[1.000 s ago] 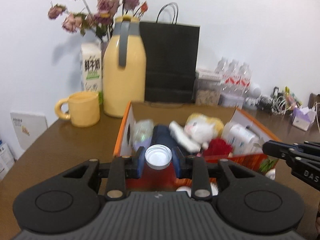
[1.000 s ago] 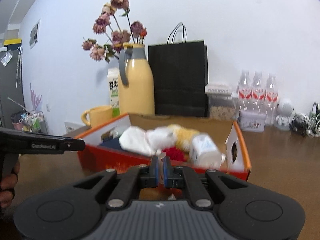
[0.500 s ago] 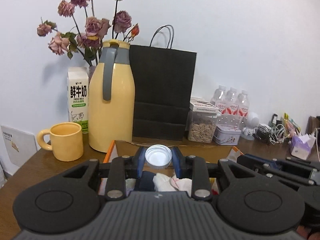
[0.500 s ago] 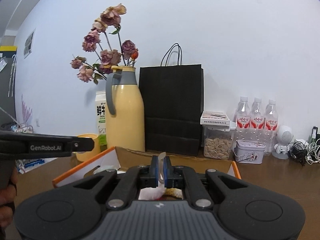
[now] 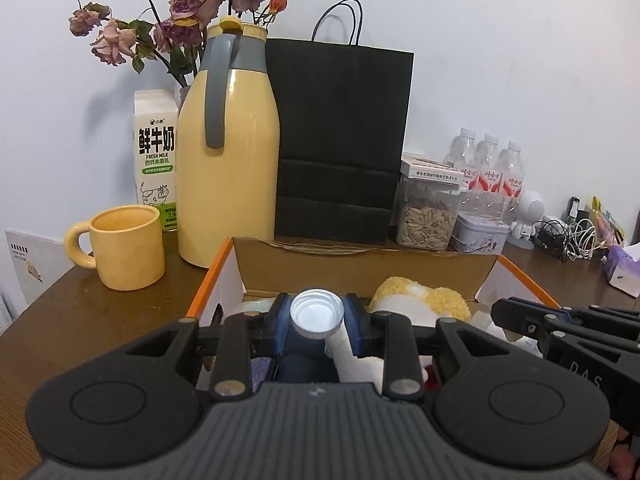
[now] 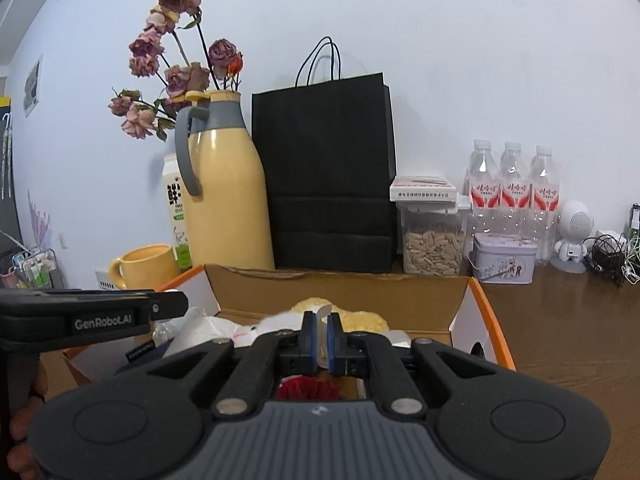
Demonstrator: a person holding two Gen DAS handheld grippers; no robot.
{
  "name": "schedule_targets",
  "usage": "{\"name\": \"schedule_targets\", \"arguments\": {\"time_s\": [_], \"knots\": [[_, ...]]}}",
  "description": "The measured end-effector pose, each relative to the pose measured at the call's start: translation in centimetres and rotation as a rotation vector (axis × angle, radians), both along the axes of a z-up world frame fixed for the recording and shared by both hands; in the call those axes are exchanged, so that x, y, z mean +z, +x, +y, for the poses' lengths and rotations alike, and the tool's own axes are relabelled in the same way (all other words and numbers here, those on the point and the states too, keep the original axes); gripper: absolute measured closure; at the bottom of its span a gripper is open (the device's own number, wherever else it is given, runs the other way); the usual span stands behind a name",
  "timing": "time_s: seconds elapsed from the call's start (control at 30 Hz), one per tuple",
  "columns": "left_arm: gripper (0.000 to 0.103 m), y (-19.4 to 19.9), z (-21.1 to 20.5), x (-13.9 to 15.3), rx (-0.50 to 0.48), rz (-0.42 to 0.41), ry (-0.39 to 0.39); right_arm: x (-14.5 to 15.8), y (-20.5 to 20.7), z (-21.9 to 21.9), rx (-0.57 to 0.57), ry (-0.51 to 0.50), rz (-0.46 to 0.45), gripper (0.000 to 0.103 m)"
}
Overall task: Organize objects
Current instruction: 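Carry both white caps into the box and open both tools, then move both tools back down to the items beside the box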
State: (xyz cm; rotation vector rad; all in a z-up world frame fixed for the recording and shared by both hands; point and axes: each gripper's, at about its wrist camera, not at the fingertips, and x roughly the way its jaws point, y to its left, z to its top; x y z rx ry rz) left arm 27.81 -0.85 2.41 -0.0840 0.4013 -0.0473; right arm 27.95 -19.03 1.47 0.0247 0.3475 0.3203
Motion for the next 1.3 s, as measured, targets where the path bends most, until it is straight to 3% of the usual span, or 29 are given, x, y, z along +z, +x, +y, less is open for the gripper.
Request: {"name": "schedule_targets", "arguments": {"time_s": [0.17,0.23,0.3,0.37,0.43,0.47,0.53,0.8,1.0,1.3], "knots": [[0.073,-0.2,0.0,0.0,-0.013,-0.007,-0.003,-0.1,-0.2,0.1,-0.002,-0.009,0.005,0.098],[0.069,-0.4,0.0,0.1,-0.015,-0.016,-0.006,-0.1,-0.2,0.1,-0.008,-0.015,0.013,0.093],[0.046,-0.6,0.1,0.1,-0.018,-0.025,-0.011,-0.2,-0.2,0.1,-0.021,-0.019,0.025,0.088],[0.028,-0.7,0.2,0.2,-0.013,-0.037,-0.013,-0.4,-0.1,-0.1,-0.035,-0.015,0.032,0.064],[0.008,-0.8,0.2,0.2,-0.004,-0.048,-0.016,-0.4,-0.1,-0.3,-0.054,-0.009,0.027,0.021],[0.0,-0.9,0.3,0.3,0.003,-0.056,-0.02,-0.4,-0.1,-0.4,-0.062,-0.007,0.021,0.014],[0.0,-1.0,0.3,0.3,0.013,-0.065,-0.025,-0.3,-0.2,-0.4,-0.069,-0.001,0.016,0.0],[0.0,-0.7,0.5,0.2,0.024,-0.051,-0.032,-0.6,0.2,-0.7,-0.082,0.0,0.038,0.0],[0.0,-1.0,0.6,1.0,0.015,-0.049,-0.045,0.4,-0.4,-1.0,-0.088,0.002,0.005,0.0],[0.0,-5.4,1.2,2.9,-0.03,-0.057,-0.004,3.1,-5.7,-2.3,-0.051,-0.051,-0.042,0.0]]}}
